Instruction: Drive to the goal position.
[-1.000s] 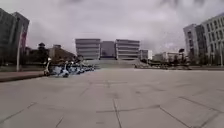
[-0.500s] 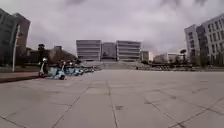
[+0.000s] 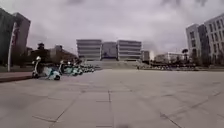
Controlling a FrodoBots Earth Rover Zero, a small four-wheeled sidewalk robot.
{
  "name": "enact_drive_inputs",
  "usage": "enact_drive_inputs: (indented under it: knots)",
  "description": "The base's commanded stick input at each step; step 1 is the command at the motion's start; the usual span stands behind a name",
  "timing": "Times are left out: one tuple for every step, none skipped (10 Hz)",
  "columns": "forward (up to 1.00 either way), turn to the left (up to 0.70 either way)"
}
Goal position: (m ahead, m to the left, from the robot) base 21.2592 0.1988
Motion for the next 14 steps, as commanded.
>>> enact_drive_inputs:
  knots:
    - [1.00,0.00]
    - [1.00,0.00]
    - [1.00,0.00]
    - [1.00,0.00]
    - [1.00,0.00]
    - [1.00,0.00]
    - [1.00,0.00]
    - [1.00,0.00]
    - [1.00,0.00]
    - [1.00,0.00]
    - [1.00,0.00]
    - [1.00,0.00]
    - [1.00,0.00]
    - [1.00,0.00]
